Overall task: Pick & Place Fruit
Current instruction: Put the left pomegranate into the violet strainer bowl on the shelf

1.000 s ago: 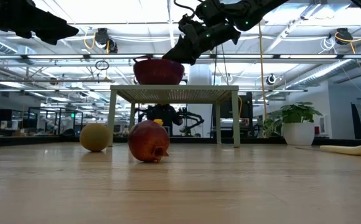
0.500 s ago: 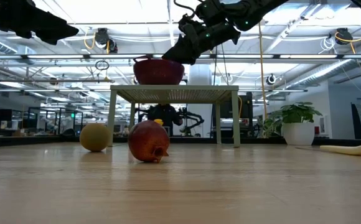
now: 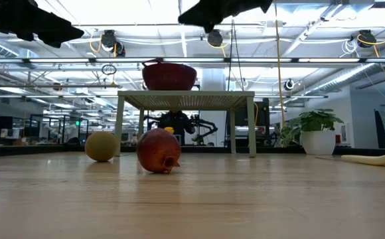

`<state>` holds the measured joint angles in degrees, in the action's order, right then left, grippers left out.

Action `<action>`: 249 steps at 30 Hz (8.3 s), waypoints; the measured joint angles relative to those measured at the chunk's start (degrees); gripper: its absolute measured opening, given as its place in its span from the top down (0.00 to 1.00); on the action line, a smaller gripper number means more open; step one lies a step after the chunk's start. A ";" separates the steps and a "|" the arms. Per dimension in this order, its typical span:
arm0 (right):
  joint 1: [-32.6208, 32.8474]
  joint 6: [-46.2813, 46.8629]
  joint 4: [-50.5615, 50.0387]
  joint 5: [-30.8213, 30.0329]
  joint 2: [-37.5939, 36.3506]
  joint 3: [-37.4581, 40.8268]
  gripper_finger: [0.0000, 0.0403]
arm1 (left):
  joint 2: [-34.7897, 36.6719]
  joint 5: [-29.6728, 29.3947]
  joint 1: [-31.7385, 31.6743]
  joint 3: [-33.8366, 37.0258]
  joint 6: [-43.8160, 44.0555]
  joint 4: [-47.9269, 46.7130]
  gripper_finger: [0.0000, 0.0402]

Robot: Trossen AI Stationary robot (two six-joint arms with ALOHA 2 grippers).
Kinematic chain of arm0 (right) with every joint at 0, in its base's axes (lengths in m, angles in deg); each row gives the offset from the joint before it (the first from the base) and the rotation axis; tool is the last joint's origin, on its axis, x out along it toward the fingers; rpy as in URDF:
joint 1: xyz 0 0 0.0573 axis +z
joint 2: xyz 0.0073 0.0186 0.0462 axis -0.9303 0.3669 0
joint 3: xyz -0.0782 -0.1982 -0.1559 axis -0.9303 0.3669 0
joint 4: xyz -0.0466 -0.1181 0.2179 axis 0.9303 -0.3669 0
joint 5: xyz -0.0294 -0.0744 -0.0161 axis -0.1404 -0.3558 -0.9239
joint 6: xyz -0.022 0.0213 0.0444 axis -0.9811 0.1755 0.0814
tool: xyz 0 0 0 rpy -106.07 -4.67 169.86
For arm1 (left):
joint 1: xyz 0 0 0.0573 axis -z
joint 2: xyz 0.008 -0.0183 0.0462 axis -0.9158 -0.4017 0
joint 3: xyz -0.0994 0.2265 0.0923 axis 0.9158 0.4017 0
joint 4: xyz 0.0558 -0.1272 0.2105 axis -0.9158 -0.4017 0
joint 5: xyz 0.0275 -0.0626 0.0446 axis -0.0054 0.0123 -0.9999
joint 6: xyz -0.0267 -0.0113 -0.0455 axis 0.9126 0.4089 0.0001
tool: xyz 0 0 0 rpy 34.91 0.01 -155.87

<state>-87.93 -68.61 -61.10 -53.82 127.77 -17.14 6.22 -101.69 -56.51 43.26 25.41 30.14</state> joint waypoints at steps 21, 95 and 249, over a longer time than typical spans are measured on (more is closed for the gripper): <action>24.26 15.71 -4.62 -32.91 -3.48 2.03 1.00 | 0.00 1.78 0.01 0.00 13.36 1.12 0.43; 32.93 23.45 -3.65 -17.75 -86.85 60.78 1.00 | -51.96 6.76 16.87 -43.89 65.54 -32.43 0.43; 32.93 29.54 -4.79 -16.78 -90.75 63.25 1.00 | -72.38 17.11 28.09 -20.40 143.75 -29.64 0.13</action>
<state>-55.00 -39.06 -65.89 -70.60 37.02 46.11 -66.15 -84.59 -28.42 22.86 169.16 0.50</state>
